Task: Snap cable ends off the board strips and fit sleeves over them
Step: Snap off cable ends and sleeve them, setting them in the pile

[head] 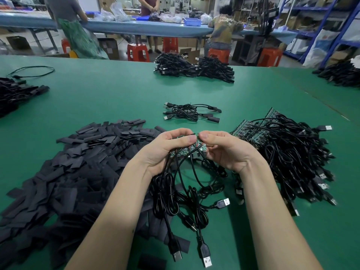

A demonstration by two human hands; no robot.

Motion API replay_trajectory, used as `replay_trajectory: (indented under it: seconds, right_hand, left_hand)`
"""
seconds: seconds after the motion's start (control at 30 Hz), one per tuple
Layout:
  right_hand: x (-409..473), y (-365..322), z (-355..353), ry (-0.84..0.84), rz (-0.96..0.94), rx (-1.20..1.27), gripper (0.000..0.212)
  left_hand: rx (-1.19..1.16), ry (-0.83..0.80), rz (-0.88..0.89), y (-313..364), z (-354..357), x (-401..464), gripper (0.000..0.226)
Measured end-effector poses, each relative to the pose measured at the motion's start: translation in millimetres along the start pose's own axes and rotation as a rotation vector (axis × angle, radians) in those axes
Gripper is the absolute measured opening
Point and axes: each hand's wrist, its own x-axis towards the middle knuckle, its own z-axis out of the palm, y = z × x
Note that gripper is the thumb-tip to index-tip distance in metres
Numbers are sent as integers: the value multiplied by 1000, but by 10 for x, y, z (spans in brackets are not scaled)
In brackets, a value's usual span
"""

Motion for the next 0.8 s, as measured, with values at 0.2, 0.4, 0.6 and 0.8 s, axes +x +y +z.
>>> replay_trajectory:
  seconds: [0.2, 0.4, 0.6, 0.8]
  right_hand:
    - [-4, 5, 43, 21, 3, 24, 16]
    - [-11, 6, 53, 29, 3, 35, 16]
    - [-12, 5, 52, 22, 10, 60, 16]
    - [-4, 18, 40, 3, 9, 56, 15]
  left_hand:
    - [-49, 6, 5, -11, -2, 2, 10]
    - [-101, -6, -6, -20, 7, -4, 12]
    - [-96, 0, -15, -24, 2, -2, 13]
    - [-104, 0, -19, -34, 1, -10, 13]
